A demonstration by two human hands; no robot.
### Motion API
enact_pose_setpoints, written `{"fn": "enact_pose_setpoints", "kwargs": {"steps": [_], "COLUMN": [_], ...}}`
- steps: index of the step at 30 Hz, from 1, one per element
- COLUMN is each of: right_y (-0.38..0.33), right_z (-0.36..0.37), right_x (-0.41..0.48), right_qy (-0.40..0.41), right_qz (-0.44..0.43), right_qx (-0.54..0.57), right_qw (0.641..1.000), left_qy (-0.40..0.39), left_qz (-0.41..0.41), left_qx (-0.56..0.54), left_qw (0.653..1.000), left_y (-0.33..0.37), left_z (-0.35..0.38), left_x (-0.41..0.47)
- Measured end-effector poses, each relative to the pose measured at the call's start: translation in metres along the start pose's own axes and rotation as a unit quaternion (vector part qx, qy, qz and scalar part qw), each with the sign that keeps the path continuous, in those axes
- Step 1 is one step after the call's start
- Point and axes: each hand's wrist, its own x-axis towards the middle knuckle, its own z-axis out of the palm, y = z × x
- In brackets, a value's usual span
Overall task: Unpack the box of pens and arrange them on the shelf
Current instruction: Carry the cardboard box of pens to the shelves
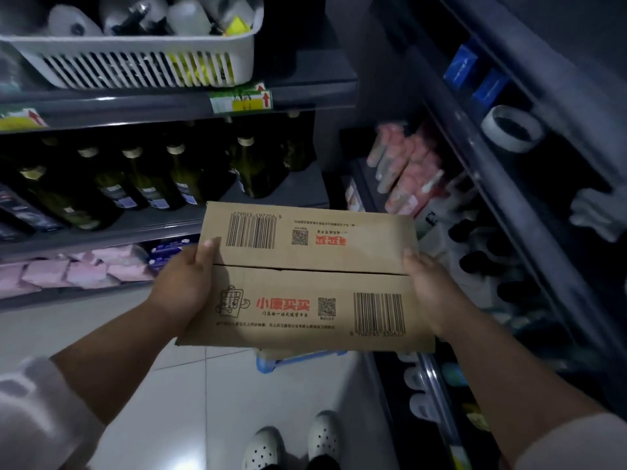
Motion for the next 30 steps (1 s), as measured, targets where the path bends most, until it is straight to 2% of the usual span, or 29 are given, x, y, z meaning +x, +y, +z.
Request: {"fn": "enact_pose_setpoints", "kwargs": {"steps": [10, 13, 23, 30], "right_y": [0.026, 0.028, 0.036, 0.029], "right_z": [0.028, 0.033, 0.046, 0.046], "right_x": [0.102, 0.119, 0.147, 0.133], "right_qy": [-0.019, -0.017, -0.021, -0.008], "right_qz": [-0.009, -0.004, -0.011, -0.022], "right_qx": [-0.037, -0.053, -0.073, -0.094], "right_qw": [0.999, 0.998, 0.997, 0.995], "left_qy": [0.01, 0.003, 0.005, -0.026], "left_qz": [-0.022, -0.023, -0.027, -0.031], "left_qx": [0.011, -0.015, 0.009, 0.039], "left_qw": [1.0, 1.0, 1.0, 0.998], "left_y": [-0.015, -0.021, -0.027, -0.025], "left_z": [0.047, 0.055, 0.079, 0.069], "left_x": [0.086, 0.102, 0.126, 0.129]}}
